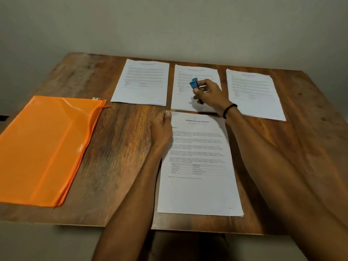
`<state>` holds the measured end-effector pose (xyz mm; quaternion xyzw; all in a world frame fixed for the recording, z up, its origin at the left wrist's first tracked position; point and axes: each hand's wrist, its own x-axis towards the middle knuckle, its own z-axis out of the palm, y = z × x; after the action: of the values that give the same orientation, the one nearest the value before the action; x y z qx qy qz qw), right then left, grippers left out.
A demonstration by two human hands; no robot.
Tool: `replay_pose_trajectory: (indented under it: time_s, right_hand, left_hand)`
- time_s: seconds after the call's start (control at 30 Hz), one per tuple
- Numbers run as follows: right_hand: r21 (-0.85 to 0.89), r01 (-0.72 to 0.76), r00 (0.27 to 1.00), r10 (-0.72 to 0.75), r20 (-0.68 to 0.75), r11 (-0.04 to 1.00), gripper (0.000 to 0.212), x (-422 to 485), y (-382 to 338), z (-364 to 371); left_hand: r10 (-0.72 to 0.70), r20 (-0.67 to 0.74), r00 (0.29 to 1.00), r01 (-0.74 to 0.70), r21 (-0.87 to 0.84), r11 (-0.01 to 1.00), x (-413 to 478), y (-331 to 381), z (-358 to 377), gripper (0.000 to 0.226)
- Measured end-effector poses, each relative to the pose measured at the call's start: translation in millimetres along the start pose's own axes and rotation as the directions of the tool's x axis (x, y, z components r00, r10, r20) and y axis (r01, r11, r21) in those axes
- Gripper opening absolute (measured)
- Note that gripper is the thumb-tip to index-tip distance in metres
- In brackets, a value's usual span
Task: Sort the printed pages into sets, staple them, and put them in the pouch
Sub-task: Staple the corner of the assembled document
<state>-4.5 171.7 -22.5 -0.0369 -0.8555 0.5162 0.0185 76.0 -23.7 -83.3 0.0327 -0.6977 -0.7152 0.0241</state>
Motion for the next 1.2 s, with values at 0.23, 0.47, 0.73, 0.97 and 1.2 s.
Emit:
replay_pose_trajectory:
  time_s: [0.23,0.47,0.73,0.97,1.2]
  right_hand:
    - [0.037,-0.002,0.990,-0.003,0.138,0.999,0.045,-33.6,-15.5,-5.7]
    - [-0.059,-0.028,0.987,0.037,0.158,0.998,0.037,-40.8,-18.9,-0.9]
    - [-0.284,0.197,0.955,-0.119,0.271,0.938,0.035,-42.2,-27.3,-6.8]
    - [-0.419,0.285,0.910,-0.105,0.402,0.862,0.040,-45.3,-38.5,-1.0]
    - [-0.462,0.310,0.886,-0.076,0.457,0.831,0.042,-40.5,-41.5,4.3]
  left_hand:
    - [-0.014,0.040,0.999,0.016,-0.045,0.999,0.9,-2.5,-1.2,0.027]
    - [0.007,0.033,0.999,-0.006,-0.027,1.000,-0.2,-0.4,-1.2,0.024]
    - [0.035,0.017,0.999,-0.035,-0.001,0.999,1.5,-3.2,-0.7,0.024]
    - [0.056,-0.014,0.998,-0.056,0.023,0.998,0.8,-4.5,1.5,0.023]
    - [0.079,-0.041,0.996,-0.077,0.057,0.995,-0.3,-2.6,3.6,0.024]
